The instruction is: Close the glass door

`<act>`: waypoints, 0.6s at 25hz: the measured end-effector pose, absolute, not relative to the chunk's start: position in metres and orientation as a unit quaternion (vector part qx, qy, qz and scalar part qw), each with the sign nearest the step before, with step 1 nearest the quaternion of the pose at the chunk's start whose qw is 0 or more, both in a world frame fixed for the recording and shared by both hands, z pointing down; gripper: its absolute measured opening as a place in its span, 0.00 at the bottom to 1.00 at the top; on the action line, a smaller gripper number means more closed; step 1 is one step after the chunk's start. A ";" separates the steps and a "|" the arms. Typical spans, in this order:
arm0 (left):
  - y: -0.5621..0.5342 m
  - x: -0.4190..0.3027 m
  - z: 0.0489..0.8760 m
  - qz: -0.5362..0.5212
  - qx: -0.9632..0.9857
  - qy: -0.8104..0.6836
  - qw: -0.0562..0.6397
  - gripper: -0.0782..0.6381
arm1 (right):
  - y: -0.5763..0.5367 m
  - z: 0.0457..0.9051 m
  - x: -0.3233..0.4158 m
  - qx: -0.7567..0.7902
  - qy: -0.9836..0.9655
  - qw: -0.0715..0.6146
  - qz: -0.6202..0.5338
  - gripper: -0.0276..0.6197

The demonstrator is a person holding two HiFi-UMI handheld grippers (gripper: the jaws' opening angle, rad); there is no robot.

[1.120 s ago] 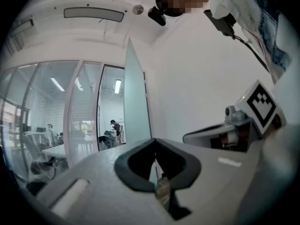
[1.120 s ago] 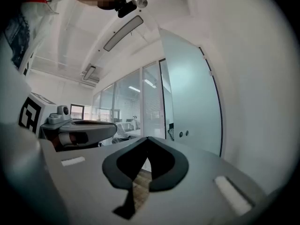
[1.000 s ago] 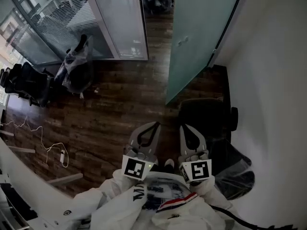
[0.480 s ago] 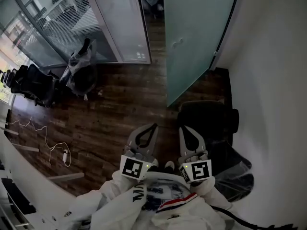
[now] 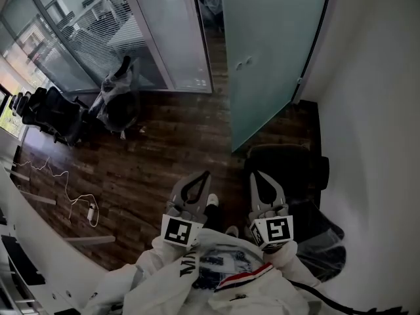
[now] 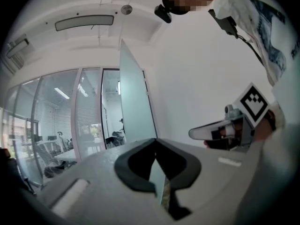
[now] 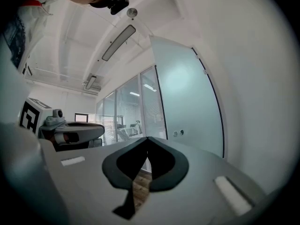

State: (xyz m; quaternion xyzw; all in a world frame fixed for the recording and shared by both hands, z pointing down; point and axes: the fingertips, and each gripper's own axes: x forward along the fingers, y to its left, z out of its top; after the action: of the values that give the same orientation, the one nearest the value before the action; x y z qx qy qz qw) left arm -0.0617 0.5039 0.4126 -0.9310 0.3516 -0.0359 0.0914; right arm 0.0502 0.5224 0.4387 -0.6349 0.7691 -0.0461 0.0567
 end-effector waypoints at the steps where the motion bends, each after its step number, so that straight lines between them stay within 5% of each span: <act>1: 0.502 -0.061 0.413 -0.034 -0.930 0.354 0.092 0.10 | 0.521 0.441 0.052 -0.635 0.769 0.057 -0.049 0.05; 15: 0.429 -0.070 0.426 -0.026 -0.925 0.371 0.079 0.10 | 0.454 0.452 0.041 -0.616 0.786 0.027 -0.051 0.05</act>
State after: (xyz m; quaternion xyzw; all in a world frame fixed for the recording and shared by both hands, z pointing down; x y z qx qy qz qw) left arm -0.0703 0.4288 0.4255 -0.9250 0.3707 -0.0259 0.0793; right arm 0.0410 0.4537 0.4519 -0.6157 0.7859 -0.0506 0.0269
